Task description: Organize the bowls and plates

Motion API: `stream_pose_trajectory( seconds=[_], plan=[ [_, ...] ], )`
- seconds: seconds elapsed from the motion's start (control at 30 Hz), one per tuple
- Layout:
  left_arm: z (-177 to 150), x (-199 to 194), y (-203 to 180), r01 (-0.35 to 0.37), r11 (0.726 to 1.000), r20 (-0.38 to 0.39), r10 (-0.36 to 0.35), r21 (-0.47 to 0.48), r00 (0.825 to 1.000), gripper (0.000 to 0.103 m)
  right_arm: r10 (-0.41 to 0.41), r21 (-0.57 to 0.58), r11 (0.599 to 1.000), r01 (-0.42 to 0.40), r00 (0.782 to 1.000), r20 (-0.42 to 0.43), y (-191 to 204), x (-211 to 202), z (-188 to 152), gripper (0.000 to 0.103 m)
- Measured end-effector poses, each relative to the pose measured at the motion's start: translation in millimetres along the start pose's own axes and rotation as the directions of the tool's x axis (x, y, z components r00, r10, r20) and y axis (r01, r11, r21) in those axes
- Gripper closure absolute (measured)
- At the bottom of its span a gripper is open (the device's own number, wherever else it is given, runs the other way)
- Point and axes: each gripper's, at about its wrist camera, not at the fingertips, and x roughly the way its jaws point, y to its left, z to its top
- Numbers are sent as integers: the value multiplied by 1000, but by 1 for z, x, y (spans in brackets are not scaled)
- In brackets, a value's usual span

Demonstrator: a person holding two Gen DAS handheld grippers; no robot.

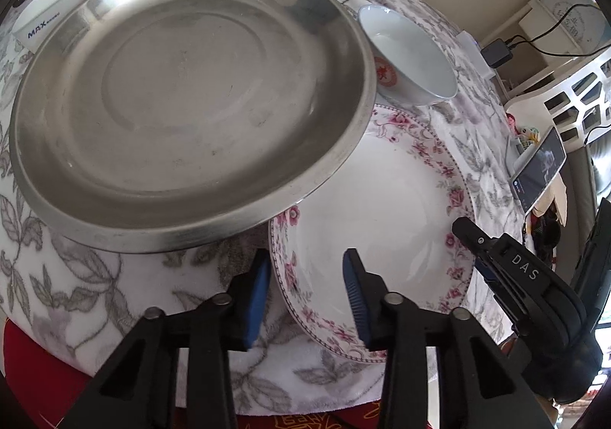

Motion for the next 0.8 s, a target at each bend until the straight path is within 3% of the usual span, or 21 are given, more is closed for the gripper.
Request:
stream_pose_trajectory(
  seconds=[0.4, 0.8],
  plan=[
    [5, 12, 2, -24, 1000, 1, 24, 8, 1000, 77, 38, -24, 999, -38, 999, 22, 6, 9, 0, 76],
    [7, 14, 0, -33, 999, 11, 33, 18, 999, 77, 46, -30, 999, -44, 998, 36, 6, 10, 1, 76]
  ],
)
